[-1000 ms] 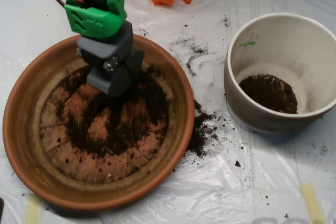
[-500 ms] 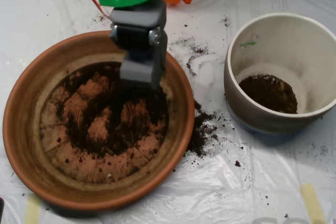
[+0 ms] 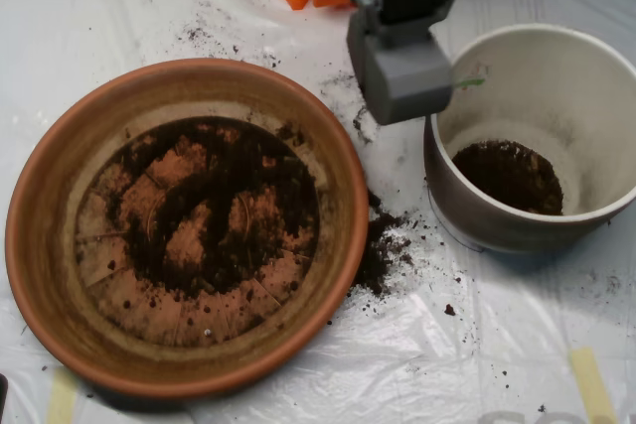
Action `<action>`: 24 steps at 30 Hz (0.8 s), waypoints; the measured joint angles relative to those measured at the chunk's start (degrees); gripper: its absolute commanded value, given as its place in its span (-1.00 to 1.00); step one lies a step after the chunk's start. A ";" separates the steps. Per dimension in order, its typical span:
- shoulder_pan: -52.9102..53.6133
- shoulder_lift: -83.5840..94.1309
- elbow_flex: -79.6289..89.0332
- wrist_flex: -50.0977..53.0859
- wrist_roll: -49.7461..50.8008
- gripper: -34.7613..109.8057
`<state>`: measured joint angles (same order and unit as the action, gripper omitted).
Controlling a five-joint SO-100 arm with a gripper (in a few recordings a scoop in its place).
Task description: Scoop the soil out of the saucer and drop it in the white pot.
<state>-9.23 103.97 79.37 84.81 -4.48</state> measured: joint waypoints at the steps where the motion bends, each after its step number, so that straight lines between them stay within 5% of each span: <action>1: -1.67 -1.14 -2.55 1.23 0.00 -0.53; 10: -12.83 -17.31 -25.75 10.55 -0.79 -0.52; 14: -16.35 -19.34 -27.07 10.99 0.00 -0.11; 24: -17.23 -19.34 -25.84 10.81 1.14 -0.10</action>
<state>-26.46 84.64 53.53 95.62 -3.34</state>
